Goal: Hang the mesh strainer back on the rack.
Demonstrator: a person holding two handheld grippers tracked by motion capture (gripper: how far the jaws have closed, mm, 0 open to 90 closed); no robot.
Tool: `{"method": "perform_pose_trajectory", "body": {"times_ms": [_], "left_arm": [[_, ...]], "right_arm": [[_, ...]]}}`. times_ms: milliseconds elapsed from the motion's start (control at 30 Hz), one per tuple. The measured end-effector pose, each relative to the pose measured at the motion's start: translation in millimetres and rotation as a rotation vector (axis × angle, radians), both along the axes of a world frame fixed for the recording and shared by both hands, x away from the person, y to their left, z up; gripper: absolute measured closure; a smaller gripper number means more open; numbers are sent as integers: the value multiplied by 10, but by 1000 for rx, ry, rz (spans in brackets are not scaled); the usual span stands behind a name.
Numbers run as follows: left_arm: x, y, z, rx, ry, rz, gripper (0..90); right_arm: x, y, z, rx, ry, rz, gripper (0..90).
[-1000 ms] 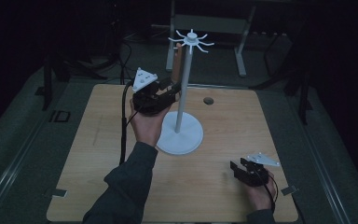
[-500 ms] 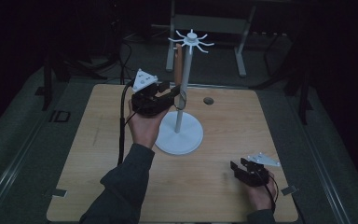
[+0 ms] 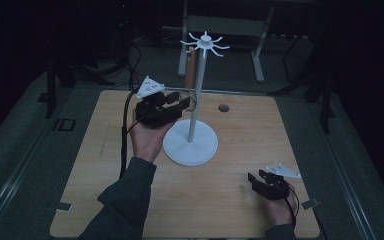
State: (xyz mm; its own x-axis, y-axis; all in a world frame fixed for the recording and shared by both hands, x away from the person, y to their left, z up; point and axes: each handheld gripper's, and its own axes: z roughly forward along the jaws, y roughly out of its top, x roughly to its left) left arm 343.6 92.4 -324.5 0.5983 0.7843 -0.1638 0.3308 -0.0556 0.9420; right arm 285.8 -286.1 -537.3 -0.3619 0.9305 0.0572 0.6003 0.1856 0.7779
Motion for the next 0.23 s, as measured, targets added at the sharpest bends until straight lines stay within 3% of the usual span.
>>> {"method": "perform_pose_trajectory", "body": {"times_ms": [233], "left_arm": [[-13, 21, -51, 27, 8, -31, 564]], "right_arm": [[17, -28, -24, -4, 12, -10, 495]]}}
